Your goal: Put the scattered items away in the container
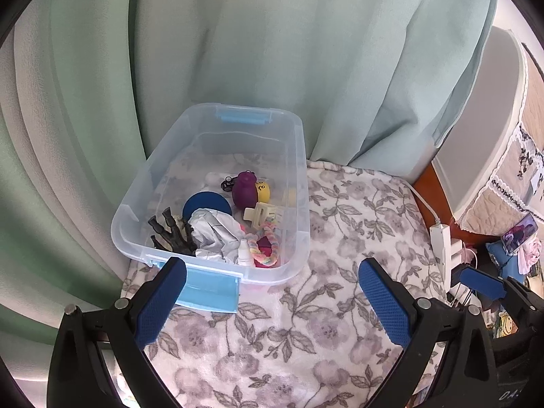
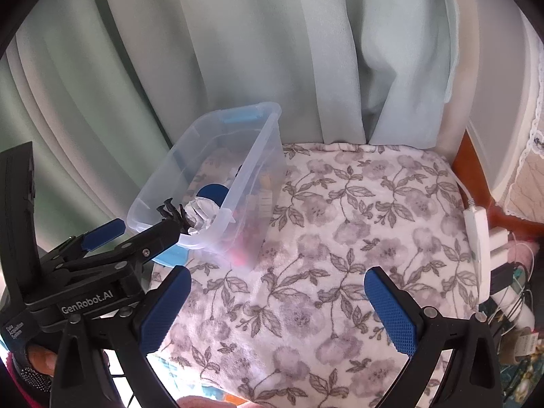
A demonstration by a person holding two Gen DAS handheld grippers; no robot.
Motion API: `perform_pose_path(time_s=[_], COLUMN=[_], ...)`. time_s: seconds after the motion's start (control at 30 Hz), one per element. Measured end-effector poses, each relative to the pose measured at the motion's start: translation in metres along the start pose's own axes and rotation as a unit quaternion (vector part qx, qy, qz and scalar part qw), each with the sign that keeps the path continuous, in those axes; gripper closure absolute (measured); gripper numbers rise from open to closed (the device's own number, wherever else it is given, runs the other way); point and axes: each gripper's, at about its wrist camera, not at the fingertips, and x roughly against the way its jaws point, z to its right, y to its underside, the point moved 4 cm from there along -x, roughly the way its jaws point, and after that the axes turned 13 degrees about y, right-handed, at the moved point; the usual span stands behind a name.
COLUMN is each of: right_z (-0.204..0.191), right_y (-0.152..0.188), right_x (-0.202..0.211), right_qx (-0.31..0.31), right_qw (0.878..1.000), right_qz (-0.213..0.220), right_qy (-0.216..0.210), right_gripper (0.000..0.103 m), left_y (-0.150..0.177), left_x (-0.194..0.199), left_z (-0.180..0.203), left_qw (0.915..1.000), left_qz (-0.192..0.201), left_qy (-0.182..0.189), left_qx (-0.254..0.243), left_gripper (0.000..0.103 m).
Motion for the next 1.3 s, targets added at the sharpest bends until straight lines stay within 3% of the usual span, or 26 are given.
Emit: perform_pose_path(time_s=[0.4,1.3], right_z=[-0.004,-0.021], right_y=[-0.006,-0.025], right_x=[0.0,0.02], right_qx=[-0.013,0.008], right_qw=[1.0,1.0], right_qz=[-0.017,0.009], right_qy=[0.017,0.017], right_gripper=[0.0,0.0], left_y=[0.004,-0.015], left_x=[0.015,0.038], left_z=[-0.012,-0.01], left_qw=[1.0,0.9991], left_qz=[0.0,0.023], left_qy=[-0.008,-0.025], left_qx=[-0.002,-0.025], left_gripper=[0.002,0.002])
